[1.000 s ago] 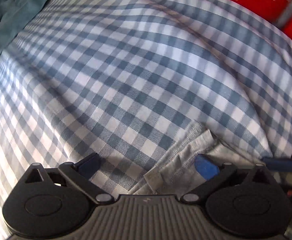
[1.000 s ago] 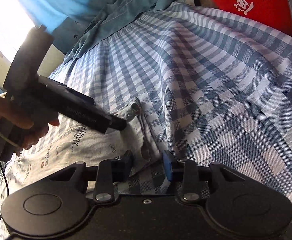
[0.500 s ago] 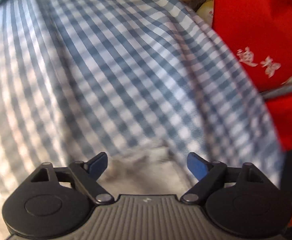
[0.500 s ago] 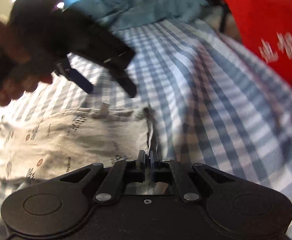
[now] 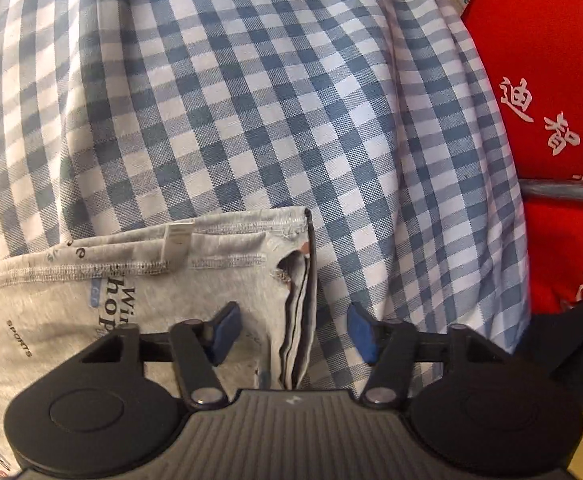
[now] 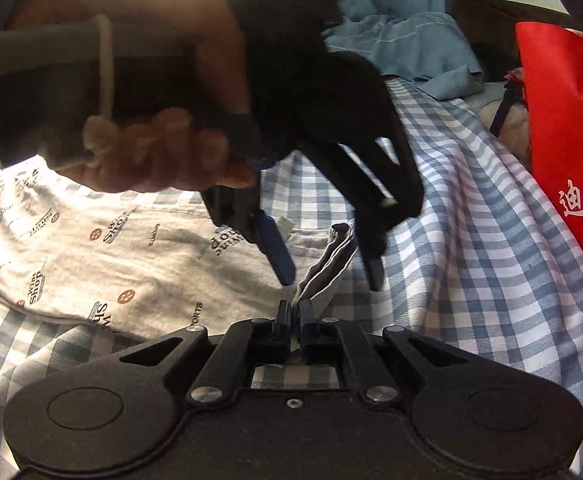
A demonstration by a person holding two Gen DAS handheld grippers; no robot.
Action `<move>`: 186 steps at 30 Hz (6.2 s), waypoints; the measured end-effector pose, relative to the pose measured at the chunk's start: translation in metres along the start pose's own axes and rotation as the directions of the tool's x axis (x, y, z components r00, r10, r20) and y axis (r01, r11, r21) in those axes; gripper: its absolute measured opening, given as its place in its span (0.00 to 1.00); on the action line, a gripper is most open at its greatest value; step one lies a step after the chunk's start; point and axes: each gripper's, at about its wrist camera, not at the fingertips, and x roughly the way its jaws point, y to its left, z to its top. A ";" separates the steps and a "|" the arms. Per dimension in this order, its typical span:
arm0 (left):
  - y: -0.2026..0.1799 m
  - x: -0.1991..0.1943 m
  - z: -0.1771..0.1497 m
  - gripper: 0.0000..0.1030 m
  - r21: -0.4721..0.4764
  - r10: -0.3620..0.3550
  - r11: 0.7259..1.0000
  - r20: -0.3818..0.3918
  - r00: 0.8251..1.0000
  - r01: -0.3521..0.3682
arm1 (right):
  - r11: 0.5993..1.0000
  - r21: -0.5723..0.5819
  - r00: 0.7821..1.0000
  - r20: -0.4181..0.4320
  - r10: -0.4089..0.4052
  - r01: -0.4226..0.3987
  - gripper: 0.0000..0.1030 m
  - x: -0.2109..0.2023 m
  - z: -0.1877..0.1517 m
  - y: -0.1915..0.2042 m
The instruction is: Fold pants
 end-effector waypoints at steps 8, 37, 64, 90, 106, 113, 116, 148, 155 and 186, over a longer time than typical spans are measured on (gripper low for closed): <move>0.012 -0.011 -0.005 0.05 -0.025 0.018 1.000 0.027 0.999 -0.017 | 0.998 0.044 0.999 -0.019 -0.035 0.036 0.09 -0.005 0.000 0.003; 0.160 -0.152 -0.111 0.05 -0.153 -0.083 0.980 0.249 0.965 0.124 | 0.948 -0.313 0.998 0.000 0.062 -0.059 0.04 -0.035 0.044 0.167; 0.336 -0.176 -0.179 0.05 -0.124 -0.104 0.981 0.310 0.945 0.149 | 0.927 -0.361 0.987 -0.155 0.052 -0.106 0.03 0.013 0.062 0.328; 0.518 -0.206 -0.250 0.53 -0.276 0.037 0.959 0.345 0.938 0.064 | 0.826 -0.460 0.934 -0.292 0.206 -0.326 0.39 0.041 0.082 0.487; 0.488 -0.181 -0.246 0.99 -0.435 0.373 0.877 0.348 0.860 -0.204 | 0.929 -0.337 0.969 -0.135 -0.207 0.152 0.99 0.091 0.103 0.322; 0.509 -0.168 -0.242 1.00 -0.516 0.395 0.830 0.280 0.875 -0.209 | 0.907 -0.358 0.928 -0.209 -0.307 0.220 0.99 0.158 0.112 0.264; 0.509 -0.168 -0.240 1.00 -0.514 0.399 0.829 0.272 0.876 -0.218 | 0.932 -0.304 0.935 -0.224 -0.274 0.200 0.99 0.160 0.117 0.250; 0.460 -0.207 -0.343 1.00 -0.612 0.460 0.746 0.190 0.867 -0.262 | 0.984 -0.163 0.920 -0.370 -0.127 0.071 0.99 0.011 0.037 0.322; 0.421 -0.214 -0.403 1.00 -0.666 0.490 0.694 0.157 0.858 -0.274 | 0.979 -0.197 0.934 -0.355 -0.025 -0.049 0.99 -0.022 0.023 0.330; 0.580 -0.267 -0.473 1.00 -0.776 0.511 0.631 0.389 0.766 -0.027 | 0.964 -0.234 0.881 -0.473 0.001 -0.127 0.99 -0.028 0.010 0.435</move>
